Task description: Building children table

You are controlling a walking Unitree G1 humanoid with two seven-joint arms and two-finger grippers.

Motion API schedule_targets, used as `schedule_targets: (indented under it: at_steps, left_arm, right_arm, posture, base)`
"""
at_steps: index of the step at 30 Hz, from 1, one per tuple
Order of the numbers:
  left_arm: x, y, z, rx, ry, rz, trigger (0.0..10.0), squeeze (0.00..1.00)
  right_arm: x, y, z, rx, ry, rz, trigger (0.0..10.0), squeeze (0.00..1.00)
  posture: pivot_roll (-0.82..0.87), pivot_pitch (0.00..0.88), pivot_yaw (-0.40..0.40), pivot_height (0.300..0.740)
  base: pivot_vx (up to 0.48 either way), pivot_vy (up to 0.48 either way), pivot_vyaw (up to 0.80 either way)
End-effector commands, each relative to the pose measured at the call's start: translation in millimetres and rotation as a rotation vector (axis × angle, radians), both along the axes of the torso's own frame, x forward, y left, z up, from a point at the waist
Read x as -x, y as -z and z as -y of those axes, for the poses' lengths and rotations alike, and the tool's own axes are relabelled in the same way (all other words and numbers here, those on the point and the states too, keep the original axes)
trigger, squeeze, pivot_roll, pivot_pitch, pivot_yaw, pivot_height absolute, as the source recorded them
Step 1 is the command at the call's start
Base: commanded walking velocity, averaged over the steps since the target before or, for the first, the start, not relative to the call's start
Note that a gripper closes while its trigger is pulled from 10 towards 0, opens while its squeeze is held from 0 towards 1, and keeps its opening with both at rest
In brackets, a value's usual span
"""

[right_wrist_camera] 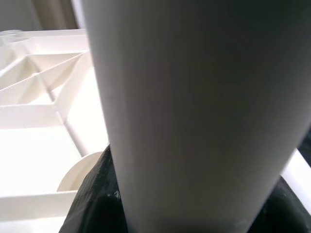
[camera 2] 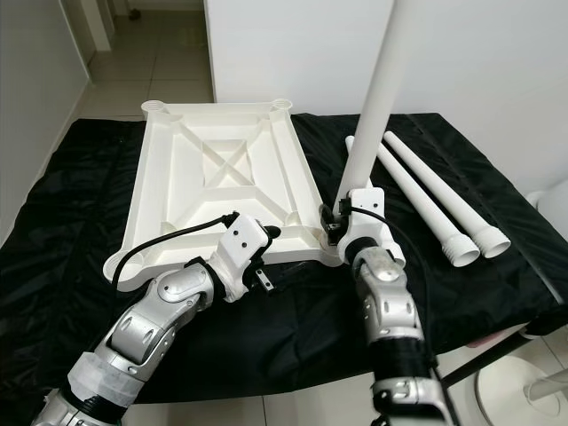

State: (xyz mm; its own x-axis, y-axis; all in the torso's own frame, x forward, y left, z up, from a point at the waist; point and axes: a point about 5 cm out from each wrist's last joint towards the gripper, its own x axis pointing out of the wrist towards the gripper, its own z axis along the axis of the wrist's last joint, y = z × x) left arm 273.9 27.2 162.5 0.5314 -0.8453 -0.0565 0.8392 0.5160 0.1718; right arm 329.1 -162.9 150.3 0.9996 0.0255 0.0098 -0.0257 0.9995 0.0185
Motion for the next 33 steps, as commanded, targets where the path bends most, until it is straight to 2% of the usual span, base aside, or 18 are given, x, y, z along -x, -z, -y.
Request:
schedule_targets:
  at_steps: [1,7,9,13,18,19,20,27,28,31,33]
  left_arm:
    - [1.5,0.8,2.3,-0.012,0.014,0.008,10.0,0.00]
    - [1.2,0.9,2.9,-0.014,0.019,0.010,10.0,0.00]
    - [1.0,0.5,3.3,-0.013,0.021,0.011,10.0,0.00]
    - [1.4,0.4,4.0,-0.013,0.025,0.012,10.0,0.00]
    - [1.7,0.4,4.4,-0.013,0.028,0.012,10.0,0.00]
    - [1.9,0.6,4.7,-0.013,0.030,0.011,10.0,0.00]
    - [2.1,0.8,4.9,-0.013,0.031,0.011,10.0,0.00]
    - [2.0,0.9,5.3,-0.014,0.032,0.010,10.0,0.00]
    - [1.9,0.9,5.2,-0.014,0.031,0.010,10.0,0.00]
    - [1.8,0.9,5.0,-0.014,0.030,0.010,10.0,0.00]
    - [1.8,0.9,5.0,-0.014,0.030,0.010,10.0,0.00]
  right_arm:
    - [9.4,16.3,1.6,-0.017,0.122,-0.063,10.0,0.00]
    - [16.3,16.6,-7.3,0.005,0.259,-0.043,10.0,0.00]
    - [21.8,14.8,-17.3,-0.010,0.330,-0.030,10.0,0.00]
    - [27.3,15.0,-29.0,-0.013,0.333,-0.031,10.0,0.00]
    - [28.6,15.2,-28.7,-0.017,0.320,-0.031,10.0,0.00]
    - [29.4,13.4,-26.6,-0.030,0.302,-0.018,10.0,0.18]
    - [30.4,11.1,-26.7,-0.057,0.266,0.000,10.0,1.00]
    - [29.9,4.5,-24.0,-0.047,0.210,0.044,10.0,1.00]
    - [28.3,4.3,-23.5,-0.056,0.174,0.041,10.0,0.00]
    - [25.6,3.8,-23.0,-0.069,0.107,0.034,10.0,0.00]
    - [25.6,3.8,-23.0,-0.069,0.107,0.034,10.0,0.00]
  posture:
    - [-0.06,0.000,-0.031,0.740]
    - [-0.06,0.000,-0.030,0.740]
    - [-0.06,0.000,-0.029,0.740]
    - [-0.06,0.000,-0.029,0.740]
    - [-0.06,0.000,-0.029,0.740]
    - [-0.06,0.000,-0.028,0.740]
    - [-0.06,0.000,-0.028,0.740]
    - [-0.06,0.000,-0.029,0.740]
    - [-0.06,0.000,-0.028,0.740]
    - [-0.06,0.000,-0.029,0.740]
    - [-0.06,0.000,-0.029,0.740]
  base:
    - [0.000,0.000,0.00]
    - [0.000,0.000,0.00]
    - [0.000,0.000,0.00]
    - [0.000,0.000,0.00]
    - [0.000,0.000,0.00]
    - [0.000,0.000,0.00]
    - [0.000,0.000,0.00]
    - [0.000,0.000,0.00]
    - [0.000,0.000,0.00]
    - [0.000,0.000,0.00]
    - [0.000,0.000,0.00]
